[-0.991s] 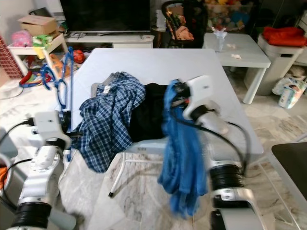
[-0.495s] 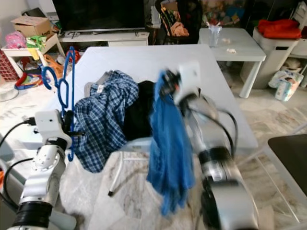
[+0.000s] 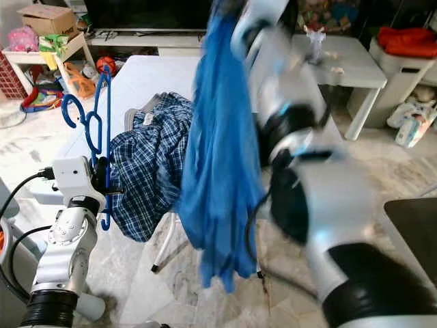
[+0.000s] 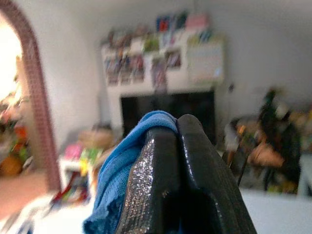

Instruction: Hang hanger

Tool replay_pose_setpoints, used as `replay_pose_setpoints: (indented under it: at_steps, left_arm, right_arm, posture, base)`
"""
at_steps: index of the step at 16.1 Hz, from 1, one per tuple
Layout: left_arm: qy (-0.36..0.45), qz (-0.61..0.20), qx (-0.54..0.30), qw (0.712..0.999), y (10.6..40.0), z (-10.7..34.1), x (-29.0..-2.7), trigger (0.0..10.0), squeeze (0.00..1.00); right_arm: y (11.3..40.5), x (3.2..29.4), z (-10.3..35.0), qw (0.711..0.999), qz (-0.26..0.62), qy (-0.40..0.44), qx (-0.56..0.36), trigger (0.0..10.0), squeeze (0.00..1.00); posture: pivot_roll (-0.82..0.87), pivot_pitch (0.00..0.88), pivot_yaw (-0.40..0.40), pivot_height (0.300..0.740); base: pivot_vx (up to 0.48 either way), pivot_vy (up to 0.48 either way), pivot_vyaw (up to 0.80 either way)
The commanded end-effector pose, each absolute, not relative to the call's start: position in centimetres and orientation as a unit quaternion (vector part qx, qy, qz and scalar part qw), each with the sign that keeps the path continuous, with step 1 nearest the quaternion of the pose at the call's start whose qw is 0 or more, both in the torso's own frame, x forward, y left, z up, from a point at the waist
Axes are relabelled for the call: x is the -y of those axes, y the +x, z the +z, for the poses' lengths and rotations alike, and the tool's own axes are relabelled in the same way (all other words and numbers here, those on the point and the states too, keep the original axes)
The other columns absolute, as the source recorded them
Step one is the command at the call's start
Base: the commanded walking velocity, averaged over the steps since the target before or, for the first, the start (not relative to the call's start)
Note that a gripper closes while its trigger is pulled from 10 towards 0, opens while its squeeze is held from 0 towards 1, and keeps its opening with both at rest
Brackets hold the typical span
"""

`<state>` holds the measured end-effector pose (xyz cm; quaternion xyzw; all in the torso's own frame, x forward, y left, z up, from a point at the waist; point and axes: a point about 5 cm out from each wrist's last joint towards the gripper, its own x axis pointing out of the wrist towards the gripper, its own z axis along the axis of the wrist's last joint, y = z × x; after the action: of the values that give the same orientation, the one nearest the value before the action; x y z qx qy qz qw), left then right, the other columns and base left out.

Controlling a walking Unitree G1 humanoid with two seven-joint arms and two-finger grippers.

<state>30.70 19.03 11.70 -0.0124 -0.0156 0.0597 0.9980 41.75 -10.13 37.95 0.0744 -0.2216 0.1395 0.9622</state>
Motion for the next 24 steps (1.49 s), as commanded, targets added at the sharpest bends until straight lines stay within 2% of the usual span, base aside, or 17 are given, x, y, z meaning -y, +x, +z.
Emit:
replay_pose_setpoints:
  at_steps: [1,2,3,4,5,6,7,8,9,11,12,16,19,24]
  left_arm:
    - [-0.004,0.064,0.017,0.998,30.6,12.0,-19.5,10.0,0.00]
    - [-0.004,0.064,0.017,0.998,30.6,12.0,-19.5,10.0,0.00]
    - [-0.001,0.078,0.020,0.997,30.5,12.2,-19.9,10.0,0.00]
    - [-0.001,0.082,0.020,0.996,30.4,12.1,-19.9,10.0,0.00]
    - [-0.002,0.080,0.016,0.997,30.3,11.9,-19.5,10.0,0.00]
    - [-0.005,0.072,0.015,0.997,30.4,11.8,-19.0,10.0,0.00]
    - [-0.005,0.065,0.015,0.998,30.5,11.9,-18.7,10.0,0.00]
    - [-0.005,0.062,0.015,0.998,30.5,11.9,-18.6,10.0,0.00]
    - [-0.004,0.052,0.015,0.999,30.6,12.0,-18.5,10.0,0.00]
    - [-0.003,0.050,0.012,0.999,30.6,11.8,-18.6,10.0,0.00]
    - [-0.003,0.048,0.011,0.999,30.6,11.8,-18.6,10.0,0.00]
    - [-0.002,0.023,0.008,1.000,30.6,11.7,-17.8,10.0,0.00]
    - [-0.003,0.008,-0.004,1.000,30.5,11.2,-17.6,10.0,0.00]
    - [0.001,-0.007,-0.008,1.000,30.8,11.2,-17.5,10.0,0.00]
  right_arm:
    - [41.3,10.7,40.2,0.957,0.120,0.078,0.253,0.0,0.00]
    - [41.3,10.7,40.2,0.957,0.120,0.078,0.253,0.0,0.00]
    - [40.5,12.7,43.6,0.948,0.074,0.084,0.298,0.5,0.00]
    - [40.3,13.4,44.3,0.946,0.057,0.080,0.308,0.8,0.00]
    - [40.9,13.7,42.6,0.955,0.051,0.049,0.289,2.3,0.00]
    - [42.0,13.1,38.2,0.971,0.065,-0.011,0.229,2.6,0.00]
    - [42.5,12.8,34.3,0.979,0.083,-0.052,0.177,4.5,0.00]
    - [42.7,12.7,32.7,0.981,0.091,-0.065,0.158,4.5,0.00]
    - [42.6,12.8,26.5,0.983,0.119,-0.125,0.069,10.0,0.00]
    - [42.1,13.2,22.2,0.974,0.146,-0.170,-0.002,10.0,0.00]
    - [41.8,13.7,20.7,0.972,0.162,-0.169,-0.036,10.0,1.00]
    - [41.0,15.4,18.8,0.961,0.208,-0.164,-0.078,10.0,1.00]
    - [39.6,16.8,16.5,0.930,0.305,-0.151,-0.141,10.0,1.00]
    - [38.0,19.9,15.9,0.905,0.366,-0.118,-0.179,10.0,1.00]
  posture:
    - [0.00,0.000,-0.050,0.740]
    - [0.00,0.000,-0.050,0.740]
    - [0.01,0.000,-0.055,0.740]
    - [0.00,0.000,-0.054,0.740]
    - [-0.01,0.000,-0.050,0.740]
    - [-0.01,0.000,-0.046,0.740]
    - [-0.01,0.000,-0.042,0.740]
    - [-0.01,0.000,-0.042,0.740]
    - [-0.01,0.000,-0.034,0.740]
    - [-0.02,0.000,-0.025,0.740]
    - [-0.02,0.000,-0.022,0.740]
    - [-0.02,0.000,-0.019,0.740]
    - [-0.04,0.000,-0.007,0.740]
    - [-0.05,0.000,0.014,0.740]
  base:
    - [0.000,0.000,0.00]
    - [0.000,0.000,0.00]
    - [0.000,0.000,0.00]
    - [0.000,0.000,0.00]
    - [0.000,0.000,0.00]
    - [0.000,0.000,0.00]
    - [0.000,0.000,0.00]
    - [0.000,0.000,0.00]
    - [0.000,0.000,0.00]
    - [0.000,0.000,0.00]
    - [0.000,0.000,0.00]
    - [0.000,0.000,0.00]
    - [0.000,0.000,0.00]
    - [0.000,0.000,0.00]
